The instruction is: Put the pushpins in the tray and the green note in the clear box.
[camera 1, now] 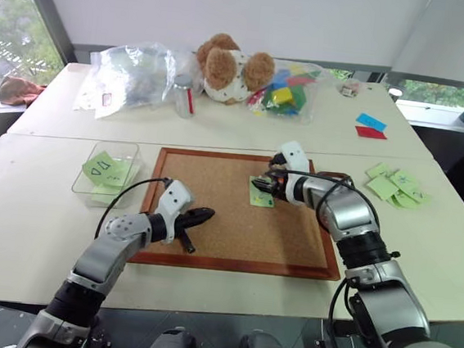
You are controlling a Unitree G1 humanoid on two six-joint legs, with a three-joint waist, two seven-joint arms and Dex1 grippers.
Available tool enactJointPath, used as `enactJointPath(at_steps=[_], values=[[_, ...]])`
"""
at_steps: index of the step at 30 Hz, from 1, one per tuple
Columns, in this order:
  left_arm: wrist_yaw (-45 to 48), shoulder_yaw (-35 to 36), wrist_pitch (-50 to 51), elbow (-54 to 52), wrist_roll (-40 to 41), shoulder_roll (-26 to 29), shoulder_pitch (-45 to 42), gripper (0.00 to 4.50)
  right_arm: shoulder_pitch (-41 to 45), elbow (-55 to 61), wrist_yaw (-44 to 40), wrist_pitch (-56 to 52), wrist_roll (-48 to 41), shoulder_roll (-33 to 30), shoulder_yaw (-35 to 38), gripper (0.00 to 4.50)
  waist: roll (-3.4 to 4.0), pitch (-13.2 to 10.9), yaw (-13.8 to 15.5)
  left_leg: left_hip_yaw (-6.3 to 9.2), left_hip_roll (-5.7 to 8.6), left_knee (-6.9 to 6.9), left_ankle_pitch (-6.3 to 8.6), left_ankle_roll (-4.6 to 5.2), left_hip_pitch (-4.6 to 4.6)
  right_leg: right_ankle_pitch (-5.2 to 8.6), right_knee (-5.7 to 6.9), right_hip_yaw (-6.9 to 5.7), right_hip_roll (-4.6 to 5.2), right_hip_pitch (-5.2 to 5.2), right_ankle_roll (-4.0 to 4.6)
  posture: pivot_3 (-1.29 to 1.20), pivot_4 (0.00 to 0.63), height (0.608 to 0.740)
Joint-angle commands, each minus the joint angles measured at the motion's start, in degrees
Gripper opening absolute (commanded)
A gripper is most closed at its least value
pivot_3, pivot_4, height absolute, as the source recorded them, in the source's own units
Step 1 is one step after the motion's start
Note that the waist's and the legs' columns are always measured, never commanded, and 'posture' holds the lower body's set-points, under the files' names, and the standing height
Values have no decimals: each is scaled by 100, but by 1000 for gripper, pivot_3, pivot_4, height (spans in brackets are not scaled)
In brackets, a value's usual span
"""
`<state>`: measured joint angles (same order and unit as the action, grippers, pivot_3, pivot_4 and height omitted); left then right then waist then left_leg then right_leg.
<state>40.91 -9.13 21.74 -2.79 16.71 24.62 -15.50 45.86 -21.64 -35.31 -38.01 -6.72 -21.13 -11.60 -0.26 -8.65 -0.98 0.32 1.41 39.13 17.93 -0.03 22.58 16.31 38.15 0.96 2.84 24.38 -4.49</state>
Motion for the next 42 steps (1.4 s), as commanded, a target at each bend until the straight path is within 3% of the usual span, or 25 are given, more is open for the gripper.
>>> enactJointPath(at_steps=[1,4,5,13,22,26,30,40,41,42], values=[[-28,69,104,7,-89,63,103,0,175,124,-43,117,23,39,112,1518,0,0,-3,0,0,0,0,0,0,0,0,0,0,0,0,0,150,740],[-29,71,114,35,-96,50,94,0,177,145,-68,121,14,47,129,158,0,0,-4,0,0,-2,0,0,0,0,0,0,0,0,0,0,150,740],[-30,72,116,37,-98,50,98,0,176,155,-72,118,13,53,134,68,0,0,-3,0,0,-2,0,0,-1,0,0,0,0,0,0,0,150,740],[-32,-90,243,167,-203,67,244,0,177,892,-118,-247,-124,-120,331,68,2,1,-4,0,-1,-5,0,0,-1,0,0,0,0,2,0,0,150,740],[-25,-98,307,220,-191,81,307,0,147,1726,53,-940,-285,-769,1012,68,8,5,2,0,-1,-8,2,2,-4,0,-4,0,2,-2,0,0,150,740],[-21,-116,284,250,-197,58,298,0,-74,1207,251,-787,-197,-1297,1519,68,10,6,16,0,-1,-11,2,3,-5,0,-5,0,2,-3,0,0,150,740],[-5,-142,279,260,-192,43,269,0,-249,731,296,-459,-56,-1572,1525,68,14,9,3,-1,-1,-11,3,5,-8,0,-11,1,3,-10,0,0,150,740],[12,-142,258,307,-191,31,213,0,-502,-8,217,-82,13,-1616,1491,68,18,11,18,-4,-2,-10,3,5,-15,0,-5,3,2,-16,0,0,150,740],[8,-142,255,306,-193,29,217,0,-515,-70,218,-64,19,-1607,1490,625,18,11,19,-4,-2,-10,3,5,-15,0,-5,2,2,-16,0,0,150,740],[5,-141,251,304,-193,28,221,0,-529,-118,217,-45,24,-1603,1484,881,18,11,20,-5,-1,-10,3,5,-15,0,-5,2,2,-17,0,0,150,740]])
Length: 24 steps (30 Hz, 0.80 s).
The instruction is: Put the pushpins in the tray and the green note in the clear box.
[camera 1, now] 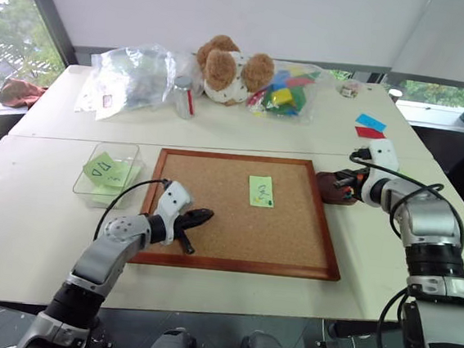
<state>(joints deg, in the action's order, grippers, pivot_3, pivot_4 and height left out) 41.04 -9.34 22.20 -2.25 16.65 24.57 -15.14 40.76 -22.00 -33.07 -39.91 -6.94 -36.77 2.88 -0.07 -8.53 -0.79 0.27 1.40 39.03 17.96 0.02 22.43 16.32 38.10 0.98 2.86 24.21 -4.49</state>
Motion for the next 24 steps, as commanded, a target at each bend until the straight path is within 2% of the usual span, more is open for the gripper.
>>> enactJointPath(at_steps=[1,6,7,8,17,24], values=[[-11,-119,202,247,-187,34,190,0,-40,-106,-18,164,48,-38,26,1323,0,0,1,0,0,0,0,0,0,0,-1,0,0,0,0,0,150,740],[-22,-95,175,265,-191,35,193,0,-52,-154,-36,192,-4,-21,56,3791,1,0,-6,0,0,0,0,0,0,0,-1,1,0,0,0,0,150,740],[-22,-92,172,270,-191,35,191,0,-45,-143,-38,195,-9,-25,62,4219,1,0,-5,0,0,0,0,0,0,0,-1,1,0,0,0,0,150,740],[-22,-91,166,279,-193,34,187,0,-32,-107,-44,187,-23,-32,72,4434,1,0,-2,0,0,0,0,0,-1,0,0,0,0,-1,0,0,150,740],[1,-67,110,356,-186,25,121,0,-28,157,-192,126,-108,-81,76,4434,1,0,2,0,0,1,0,0,-1,0,-1,1,0,-2,0,0,150,740],[23,-31,110,338,-171,54,128,0,-554,2112,-1046,-354,-642,-10,-352,4434,2,1,6,1,-1,1,0,1,-1,0,-1,0,0,-3,0,0,150,740]])
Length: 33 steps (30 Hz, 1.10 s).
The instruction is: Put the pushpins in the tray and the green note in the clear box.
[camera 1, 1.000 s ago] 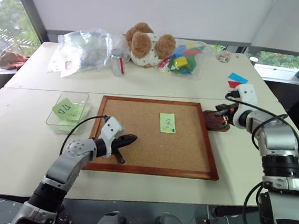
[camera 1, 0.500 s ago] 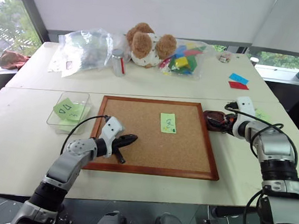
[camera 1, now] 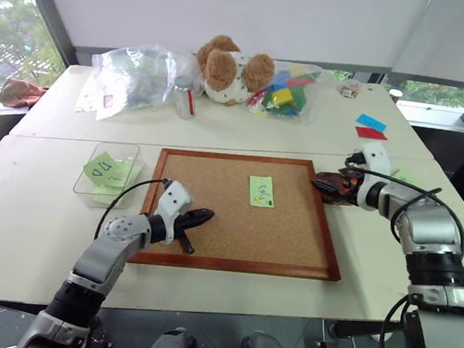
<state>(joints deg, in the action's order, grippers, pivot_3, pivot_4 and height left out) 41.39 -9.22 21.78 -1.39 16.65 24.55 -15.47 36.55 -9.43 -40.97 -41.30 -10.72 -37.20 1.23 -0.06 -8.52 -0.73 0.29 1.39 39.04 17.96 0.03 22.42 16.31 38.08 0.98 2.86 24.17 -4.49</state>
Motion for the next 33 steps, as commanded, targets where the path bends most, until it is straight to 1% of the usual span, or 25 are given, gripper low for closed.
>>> enactJointPath(at_steps=[1,3,6,8,9,14,20,23,24,26,33], values=[[-11,-45,157,251,-169,54,158,0,-188,1056,-280,-297,-312,86,-264,4434,0,0,0,0,0,0,0,1,-1,0,-1,0,0,-1,0,0,150,740],[-11,-48,162,251,-168,51,154,0,-251,1272,-273,-412,-366,149,-339,4434,0,0,0,1,0,0,1,1,-1,0,-1,0,0,-2,0,0,150,740],[-11,-49,172,248,-164,47,146,0,-364,1492,-189,-505,-354,361,-604,3678,0,0,0,1,0,0,1,1,-1,0,-2,0,2,-2,0,0,150,740],[-16,-45,176,244,-161,47,146,0,-406,1549,-121,-506,-292,453,-762,2664,0,0,0,1,0,0,1,1,-1,0,-2,0,2,-2,0,0,150,740],[-17,-42,178,239,-160,49,152,0,-423,1543,-99,-494,-270,497,-828,2257,0,0,0,1,0,0,1,1,-1,0,-2,0,2,-1,0,0,150,740],[-21,-25,187,207,-151,69,209,0,-496,1568,-111,-308,-176,543,-1123,2257,0,0,0,1,0,0,1,1,-1,0,-3,0,3,-1,0,0,150,740],[-62,-8,217,133,-153,79,271,0,-488,1421,-83,-255,-164,616,-1169,2257,0,0,-13,1,0,-1,1,1,-1,0,-3,0,3,0,0,0,150,740],[-76,-4,225,113,-151,75,289,0,-503,1405,-89,-250,-160,634,-1174,1393,0,0,-15,1,0,-4,1,1,-1,0,-4,0,2,2,1,0,150,740],[-77,-3,224,110,-152,73,295,0,-505,1404,-91,-251,-161,635,-1172,1000,0,0,-17,2,-1,-4,1,1,-1,0,-4,0,2,2,1,0,150,740],[-77,-2,220,114,-156,71,302,0,-503,1389,-94,-257,-147,634,-1171,28,0,0,-21,1,-1,-4,1,1,-1,0,-4,0,2,2,1,0,150,740],[-61,-17,242,96,-153,74,333,0,-508,1533,-122,-351,-169,556,-1115,28,0,0,-21,2,-1,-5,1,1,-1,0,-4,0,2,2,1,0,150,740]])
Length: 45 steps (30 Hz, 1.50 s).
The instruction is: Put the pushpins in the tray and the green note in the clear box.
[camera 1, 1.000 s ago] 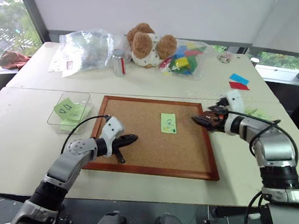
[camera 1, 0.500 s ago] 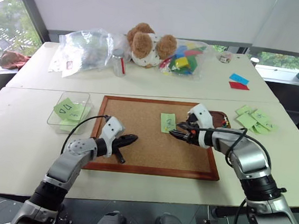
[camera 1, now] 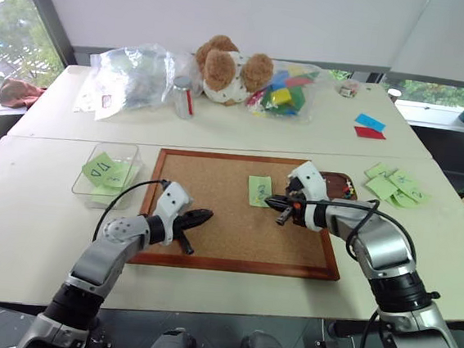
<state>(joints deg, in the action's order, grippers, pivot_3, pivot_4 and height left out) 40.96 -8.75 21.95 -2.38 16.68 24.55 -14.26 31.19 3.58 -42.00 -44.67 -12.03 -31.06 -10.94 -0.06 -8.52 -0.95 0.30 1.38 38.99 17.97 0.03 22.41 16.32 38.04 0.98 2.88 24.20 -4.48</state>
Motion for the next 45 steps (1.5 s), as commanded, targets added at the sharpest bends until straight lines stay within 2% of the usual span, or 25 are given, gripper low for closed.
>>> enactJointPath(at_steps=[1,10,15,18,22,33,36,40,45], values=[[-14,-68,225,205,-158,73,211,0,62,312,-24,-77,-103,-66,181,28,0,0,1,0,0,0,0,0,0,0,0,0,0,0,0,0,150,740],[13,-104,224,242,-171,66,209,0,366,931,-41,-656,-521,-293,672,28,0,0,3,0,-1,-2,0,0,0,0,-2,0,0,0,0,0,150,740],[28,-124,212,287,-181,51,180,0,135,937,-55,-570,-526,-294,517,28,0,0,7,1,-1,-4,0,0,0,0,-4,0,0,0,1,0,150,740],[29,-121,213,288,-176,47,178,0,13,764,6,-454,-454,-225,410,936,0,0,6,1,-1,-4,0,1,0,0,-4,1,1,0,1,0,150,740],[24,-115,220,262,-177,61,204,0,-31,504,76,-281,-355,-146,302,2874,0,0,3,0,-1,-4,0,1,0,0,-4,0,1,0,1,0,150,740],[-8,-92,236,186,-178,85,262,0,45,-179,52,182,-136,37,108,2874,0,0,2,1,-1,-5,0,0,0,0,-4,0,0,0,1,0,150,740],[-18,-90,246,161,-178,89,283,0,32,-258,45,269,-94,57,83,1918,0,0,-1,0,-1,-5,0,0,0,0,-5,0,0,0,1,0,150,740],[-17,-90,263,140,-176,99,295,0,93,-112,29,187,-165,47,175,45,0,0,-1,1,-1,-5,0,0,0,0,-4,0,0,0,1,0,150,740],[-16,-97,264,177,-177,78,257,0,85,59,2,106,-182,-10,204,45,0,0,2,0,-1,-7,0,0,0,0,-5,0,0,1,1,0,150,740]])
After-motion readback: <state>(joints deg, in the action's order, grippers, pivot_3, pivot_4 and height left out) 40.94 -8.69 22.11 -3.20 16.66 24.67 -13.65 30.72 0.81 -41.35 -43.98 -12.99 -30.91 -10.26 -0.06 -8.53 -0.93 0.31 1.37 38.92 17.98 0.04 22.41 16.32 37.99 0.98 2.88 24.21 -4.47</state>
